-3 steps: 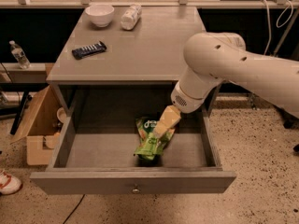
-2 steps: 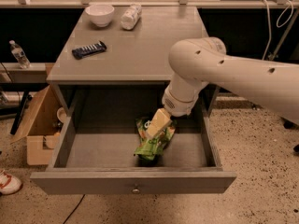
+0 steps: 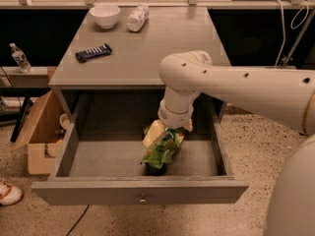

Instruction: Pick green rice chip bag from top drawer and place on counter

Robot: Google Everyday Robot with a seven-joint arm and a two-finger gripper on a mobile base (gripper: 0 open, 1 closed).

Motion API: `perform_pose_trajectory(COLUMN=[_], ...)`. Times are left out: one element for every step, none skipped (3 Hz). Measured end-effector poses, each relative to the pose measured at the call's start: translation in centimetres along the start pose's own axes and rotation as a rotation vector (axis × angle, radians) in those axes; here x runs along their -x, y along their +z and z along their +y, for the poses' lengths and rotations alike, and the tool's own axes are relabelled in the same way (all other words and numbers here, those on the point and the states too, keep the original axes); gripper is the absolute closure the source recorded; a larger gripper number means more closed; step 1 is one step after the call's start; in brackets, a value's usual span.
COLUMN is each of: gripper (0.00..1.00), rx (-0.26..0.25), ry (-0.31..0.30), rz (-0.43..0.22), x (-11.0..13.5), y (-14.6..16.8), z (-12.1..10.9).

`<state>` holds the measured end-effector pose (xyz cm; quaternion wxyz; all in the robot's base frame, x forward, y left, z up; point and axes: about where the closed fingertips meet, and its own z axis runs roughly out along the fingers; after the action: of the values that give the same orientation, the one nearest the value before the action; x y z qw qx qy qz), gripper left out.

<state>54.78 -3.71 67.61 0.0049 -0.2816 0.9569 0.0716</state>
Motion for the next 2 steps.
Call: perform_pose_trajectory(gripper=[0.0, 0.0], rx=[-0.01, 0.002], ry=[0.029, 0.044], rz=[0.047, 0.083], x=[0.4, 0.8], y=[1.9, 3.7], z=[0.3, 0.7])
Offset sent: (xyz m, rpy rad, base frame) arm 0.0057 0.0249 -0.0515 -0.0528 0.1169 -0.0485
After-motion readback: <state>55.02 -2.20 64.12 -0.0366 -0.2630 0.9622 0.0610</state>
